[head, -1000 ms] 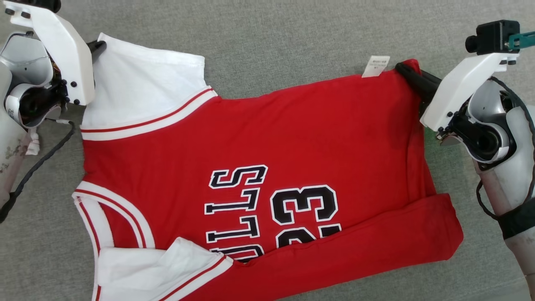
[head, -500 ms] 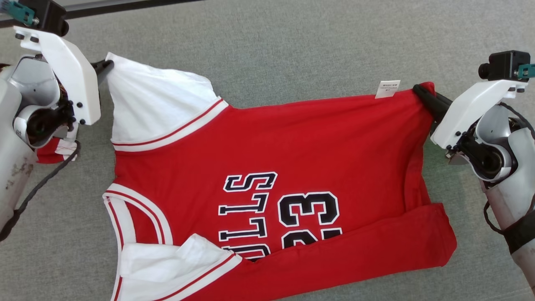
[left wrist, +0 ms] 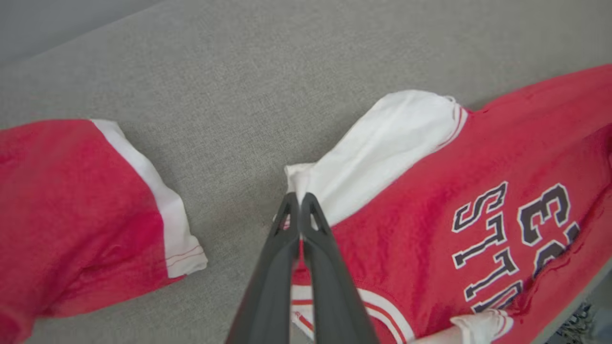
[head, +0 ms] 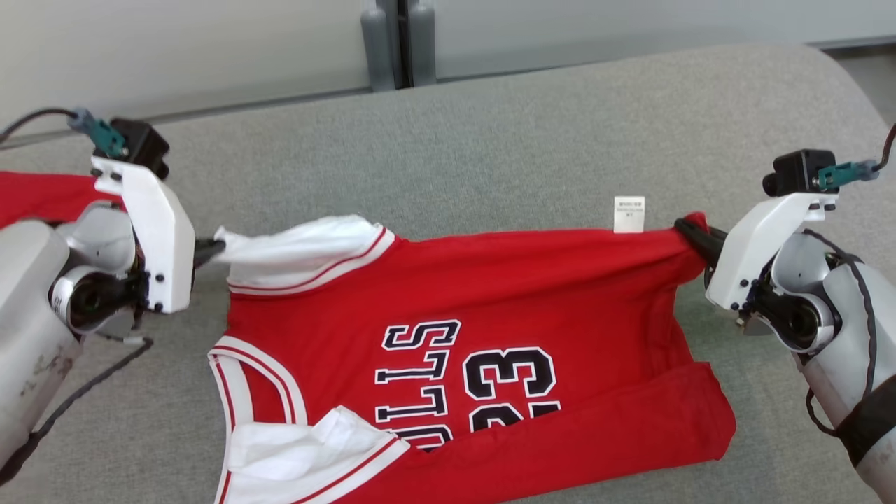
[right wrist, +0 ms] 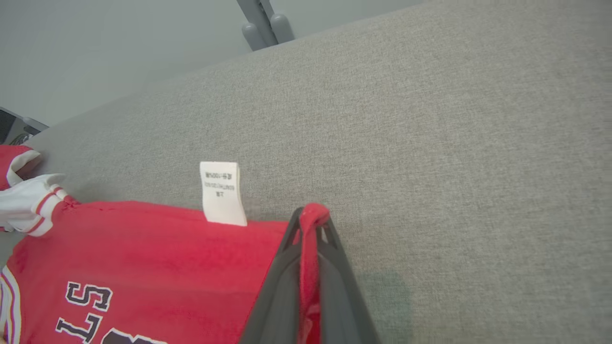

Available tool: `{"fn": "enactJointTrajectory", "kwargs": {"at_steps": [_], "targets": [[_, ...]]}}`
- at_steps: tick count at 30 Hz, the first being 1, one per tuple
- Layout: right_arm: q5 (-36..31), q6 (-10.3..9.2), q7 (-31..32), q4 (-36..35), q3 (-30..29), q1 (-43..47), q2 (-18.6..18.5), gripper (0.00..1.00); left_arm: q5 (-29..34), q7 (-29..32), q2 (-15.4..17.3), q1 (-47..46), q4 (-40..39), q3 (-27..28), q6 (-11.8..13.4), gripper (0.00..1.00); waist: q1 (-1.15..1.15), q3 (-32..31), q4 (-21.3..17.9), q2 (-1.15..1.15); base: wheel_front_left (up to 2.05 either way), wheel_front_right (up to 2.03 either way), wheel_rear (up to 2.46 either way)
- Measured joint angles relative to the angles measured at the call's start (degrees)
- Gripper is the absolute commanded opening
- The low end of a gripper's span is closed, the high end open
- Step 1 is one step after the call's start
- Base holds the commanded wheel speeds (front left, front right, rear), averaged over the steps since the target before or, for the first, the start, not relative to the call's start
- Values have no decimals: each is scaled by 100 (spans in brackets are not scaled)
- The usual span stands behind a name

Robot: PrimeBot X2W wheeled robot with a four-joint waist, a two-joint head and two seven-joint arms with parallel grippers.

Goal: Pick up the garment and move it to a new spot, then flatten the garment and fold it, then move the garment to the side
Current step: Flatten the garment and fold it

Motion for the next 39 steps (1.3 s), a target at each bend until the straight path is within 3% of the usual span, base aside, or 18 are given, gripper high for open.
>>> {"fn": "enactJointTrajectory", "kwargs": {"at_steps": [9,17,26,39], "targets": [[122,0,-90,337,308,127,-165,0,-646,1032,544,545,-791,-226,3,0,0,-439,118,0,0,0,0],[275,0,-109,469,655,127,-336,0,-1112,1780,914,922,-1814,-339,370,0,0,-432,259,0,0,0,0],[532,0,325,220,1260,121,-638,0,-1296,2183,1137,1111,-2484,-466,648,0,0,-415,265,0,0,0,0],[1062,0,834,-131,1926,105,-1089,0,-1489,2513,1314,1305,-2983,-577,849,0,0,-503,279,0,0,0,0]]}}
